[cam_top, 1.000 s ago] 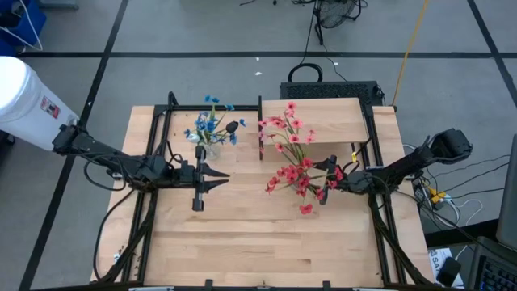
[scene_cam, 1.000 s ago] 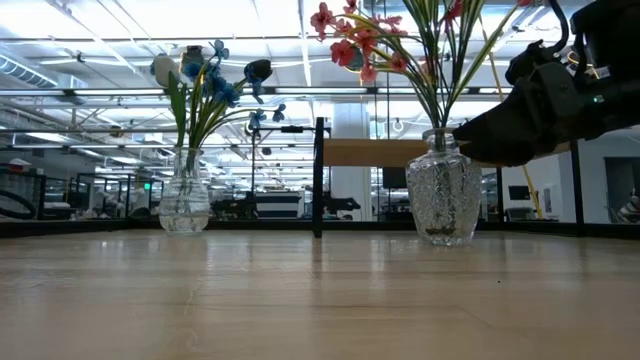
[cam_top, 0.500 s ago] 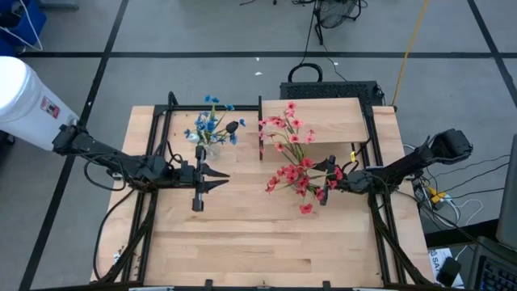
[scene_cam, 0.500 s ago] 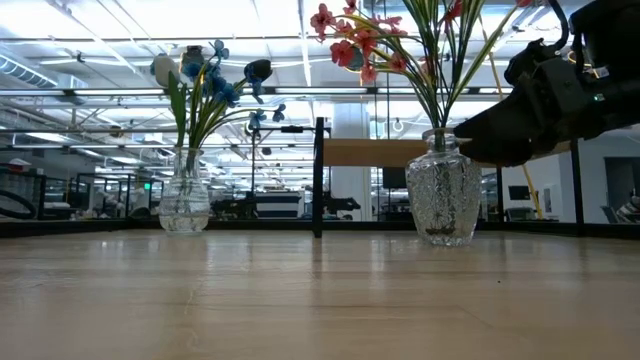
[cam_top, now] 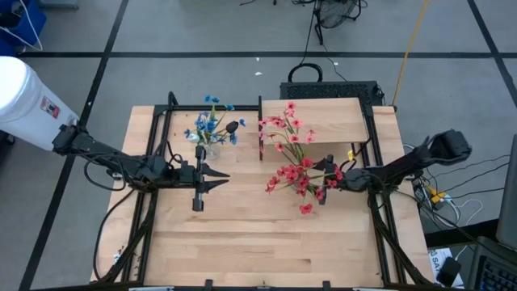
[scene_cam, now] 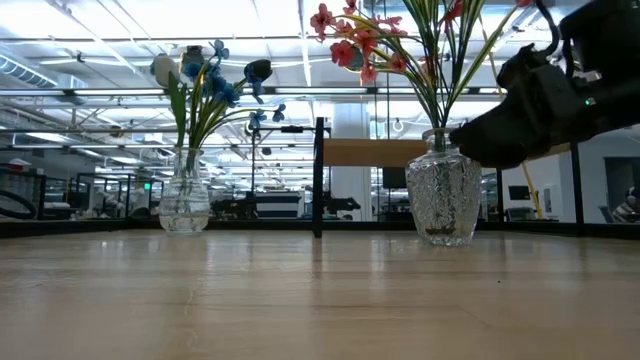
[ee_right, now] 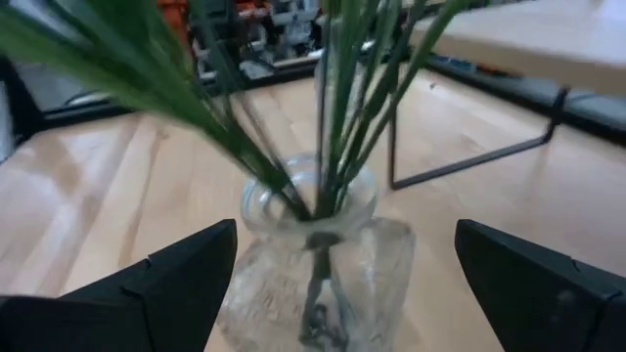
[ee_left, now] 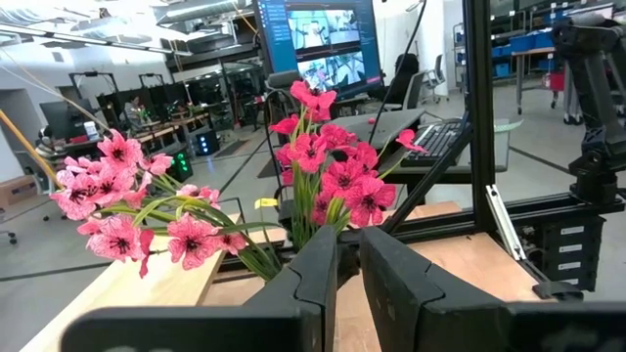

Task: Pick and place flowers into a vace then onto a shelf
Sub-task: Put the right transparent vase with flowers on the shelf

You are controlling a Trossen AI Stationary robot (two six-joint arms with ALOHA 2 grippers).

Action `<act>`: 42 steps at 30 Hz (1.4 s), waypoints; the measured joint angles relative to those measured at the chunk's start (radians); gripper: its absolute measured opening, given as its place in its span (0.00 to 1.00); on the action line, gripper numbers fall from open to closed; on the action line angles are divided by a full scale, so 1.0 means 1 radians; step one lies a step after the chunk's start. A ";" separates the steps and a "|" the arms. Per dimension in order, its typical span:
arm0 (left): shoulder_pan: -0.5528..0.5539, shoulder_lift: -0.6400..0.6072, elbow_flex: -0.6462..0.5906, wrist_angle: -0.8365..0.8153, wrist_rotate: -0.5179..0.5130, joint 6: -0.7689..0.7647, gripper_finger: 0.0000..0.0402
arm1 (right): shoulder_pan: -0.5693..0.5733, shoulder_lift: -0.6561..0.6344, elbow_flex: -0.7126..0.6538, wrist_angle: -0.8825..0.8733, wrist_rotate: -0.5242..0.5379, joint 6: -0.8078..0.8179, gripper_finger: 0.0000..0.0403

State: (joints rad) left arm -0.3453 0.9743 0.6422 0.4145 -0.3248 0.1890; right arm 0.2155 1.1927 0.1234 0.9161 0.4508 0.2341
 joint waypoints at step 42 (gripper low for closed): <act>0.000 0.000 0.000 -0.021 0.000 -0.008 0.14 | -0.011 0.215 0.130 0.128 -0.033 -0.072 0.48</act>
State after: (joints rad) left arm -0.3454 0.9745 0.6422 0.3935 -0.3248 0.1814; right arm 0.2043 1.4076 0.2531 1.0441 0.4181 0.1622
